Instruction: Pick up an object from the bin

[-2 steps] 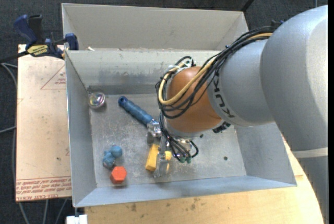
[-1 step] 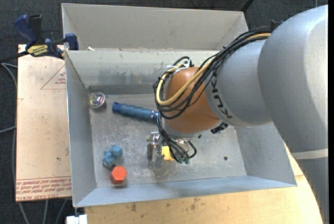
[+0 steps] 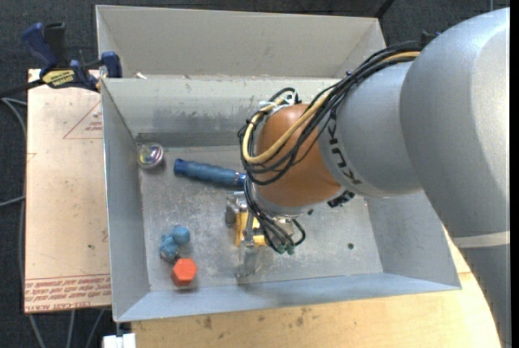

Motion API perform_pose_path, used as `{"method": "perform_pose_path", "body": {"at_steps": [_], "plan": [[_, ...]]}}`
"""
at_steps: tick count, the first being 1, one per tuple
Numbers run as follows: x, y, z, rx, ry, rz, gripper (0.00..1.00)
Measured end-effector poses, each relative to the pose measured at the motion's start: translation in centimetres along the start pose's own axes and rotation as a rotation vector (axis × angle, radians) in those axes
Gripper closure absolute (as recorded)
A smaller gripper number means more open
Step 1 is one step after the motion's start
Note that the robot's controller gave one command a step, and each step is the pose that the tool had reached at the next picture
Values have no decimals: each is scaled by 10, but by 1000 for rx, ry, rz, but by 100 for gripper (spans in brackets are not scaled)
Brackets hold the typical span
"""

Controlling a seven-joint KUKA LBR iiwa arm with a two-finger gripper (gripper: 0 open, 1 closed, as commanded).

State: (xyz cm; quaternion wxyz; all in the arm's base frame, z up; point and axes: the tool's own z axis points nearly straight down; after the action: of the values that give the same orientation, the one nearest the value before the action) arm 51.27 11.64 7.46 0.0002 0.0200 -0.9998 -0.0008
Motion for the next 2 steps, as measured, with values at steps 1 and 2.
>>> {"method": "perform_pose_path", "body": {"at_steps": [1,2], "plan": [[-8,-57,4,2,-2,-319,0],[-8,-55,4,0,-1,-321,100]]}}
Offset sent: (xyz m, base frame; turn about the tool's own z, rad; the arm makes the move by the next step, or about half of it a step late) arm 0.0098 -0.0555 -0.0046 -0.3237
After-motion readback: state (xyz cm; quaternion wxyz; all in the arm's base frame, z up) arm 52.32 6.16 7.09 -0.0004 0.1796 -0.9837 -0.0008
